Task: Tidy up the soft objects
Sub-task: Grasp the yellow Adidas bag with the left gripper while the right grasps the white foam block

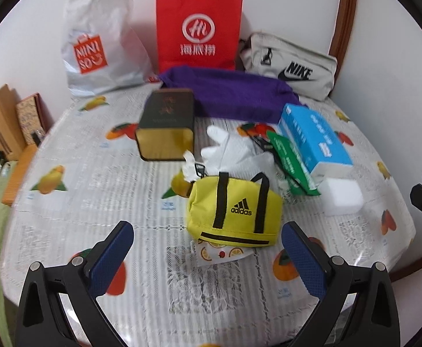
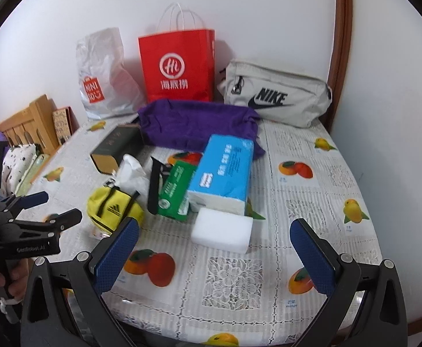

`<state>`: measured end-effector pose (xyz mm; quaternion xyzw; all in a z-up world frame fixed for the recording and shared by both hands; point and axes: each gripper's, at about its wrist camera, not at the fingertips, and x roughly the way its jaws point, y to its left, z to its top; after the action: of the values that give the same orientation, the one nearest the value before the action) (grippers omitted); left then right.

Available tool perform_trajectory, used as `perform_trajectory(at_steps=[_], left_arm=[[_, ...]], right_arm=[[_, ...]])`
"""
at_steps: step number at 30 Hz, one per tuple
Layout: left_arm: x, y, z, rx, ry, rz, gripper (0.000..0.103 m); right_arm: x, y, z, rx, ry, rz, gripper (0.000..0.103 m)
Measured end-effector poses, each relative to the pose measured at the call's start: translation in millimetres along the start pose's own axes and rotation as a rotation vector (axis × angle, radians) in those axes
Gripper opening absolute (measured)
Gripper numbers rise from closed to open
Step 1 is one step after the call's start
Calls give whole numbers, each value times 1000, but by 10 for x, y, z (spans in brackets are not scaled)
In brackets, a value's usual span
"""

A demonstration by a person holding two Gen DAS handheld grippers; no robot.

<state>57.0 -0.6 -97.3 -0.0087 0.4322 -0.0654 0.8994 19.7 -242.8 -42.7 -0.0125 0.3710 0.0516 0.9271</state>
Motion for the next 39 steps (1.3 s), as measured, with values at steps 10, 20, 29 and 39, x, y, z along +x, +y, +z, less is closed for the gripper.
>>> perform_trajectory(at_steps=[10, 20, 29, 39], left_arm=[[488, 176, 103, -17, 43, -98, 77], [661, 234, 53, -18, 70, -212, 27], [607, 230, 36, 8, 64, -224, 24], [586, 275, 41, 7, 68, -262, 19]], right_arm=[[590, -244, -147, 40, 104, -6, 103], [1070, -350, -235, 128, 189, 21, 103], [1232, -221, -201, 154, 199, 7, 103], [1459, -150, -277, 137, 234, -47, 86]])
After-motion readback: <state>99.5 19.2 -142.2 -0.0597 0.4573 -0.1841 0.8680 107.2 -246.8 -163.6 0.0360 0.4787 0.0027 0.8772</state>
